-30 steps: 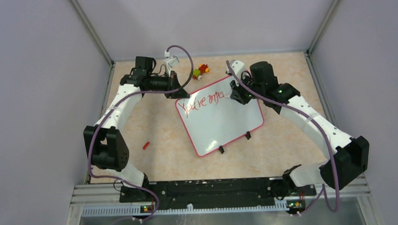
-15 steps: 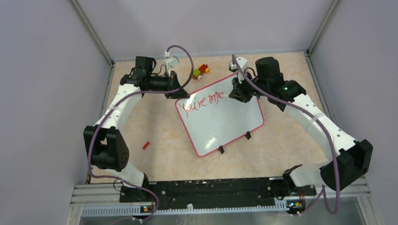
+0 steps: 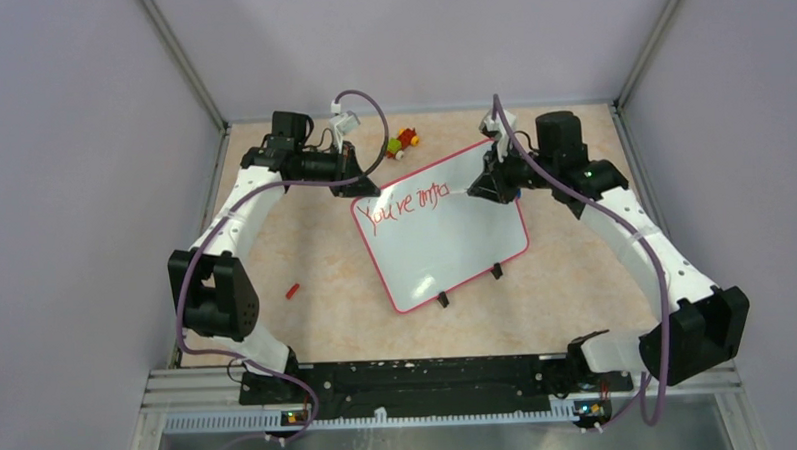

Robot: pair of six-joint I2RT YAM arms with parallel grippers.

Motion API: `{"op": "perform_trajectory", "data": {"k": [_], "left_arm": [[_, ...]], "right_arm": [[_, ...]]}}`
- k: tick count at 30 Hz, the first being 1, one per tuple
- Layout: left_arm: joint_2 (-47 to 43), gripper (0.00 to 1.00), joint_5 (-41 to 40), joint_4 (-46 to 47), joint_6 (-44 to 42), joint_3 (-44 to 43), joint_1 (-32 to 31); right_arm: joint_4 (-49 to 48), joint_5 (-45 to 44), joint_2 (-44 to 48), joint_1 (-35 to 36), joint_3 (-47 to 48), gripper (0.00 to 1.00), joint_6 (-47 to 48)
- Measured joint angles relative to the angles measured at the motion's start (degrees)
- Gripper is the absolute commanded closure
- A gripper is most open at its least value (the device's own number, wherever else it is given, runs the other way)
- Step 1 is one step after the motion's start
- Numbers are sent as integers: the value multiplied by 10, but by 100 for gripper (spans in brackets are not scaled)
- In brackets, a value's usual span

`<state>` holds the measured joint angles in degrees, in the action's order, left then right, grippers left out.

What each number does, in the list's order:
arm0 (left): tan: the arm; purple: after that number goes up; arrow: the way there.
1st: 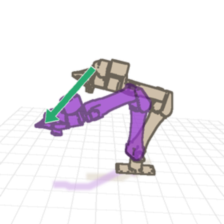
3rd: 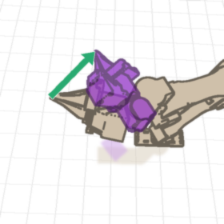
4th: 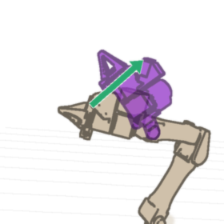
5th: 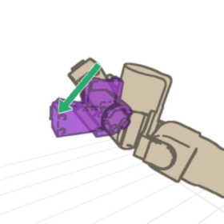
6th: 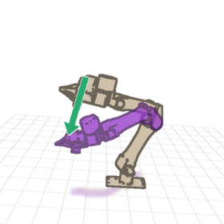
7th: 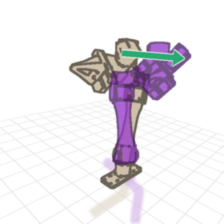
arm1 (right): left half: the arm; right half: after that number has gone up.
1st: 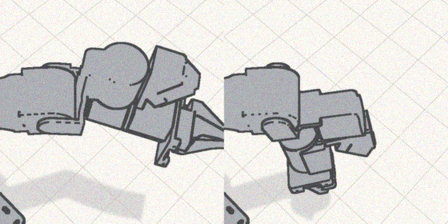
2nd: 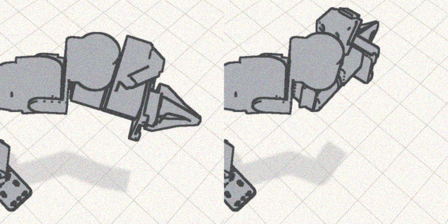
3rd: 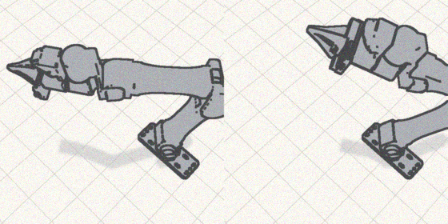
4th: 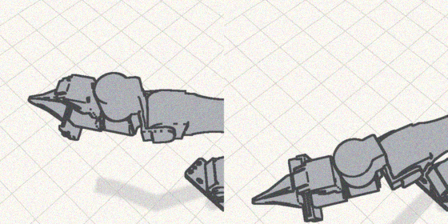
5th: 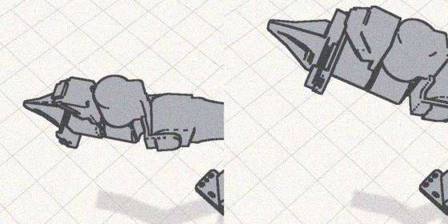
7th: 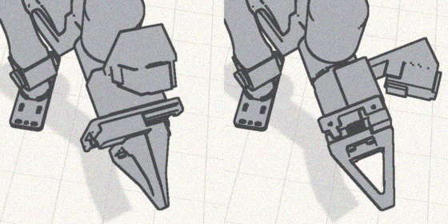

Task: Write a sentence on the whiteboard

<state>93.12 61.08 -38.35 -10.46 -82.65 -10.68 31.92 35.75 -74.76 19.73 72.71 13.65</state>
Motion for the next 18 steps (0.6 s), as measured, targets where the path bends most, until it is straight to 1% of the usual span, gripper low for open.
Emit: {"op": "perform_trajectory", "data": {"k": [9,18], "left_arm": [[0,100,1,0,0,-1,0],[0,100,1,-1,0,-1,0]], "right_arm": [[-29,7,1,0,-18,100,-14],[-45,-22,1,0,-18,100,-19]]}}
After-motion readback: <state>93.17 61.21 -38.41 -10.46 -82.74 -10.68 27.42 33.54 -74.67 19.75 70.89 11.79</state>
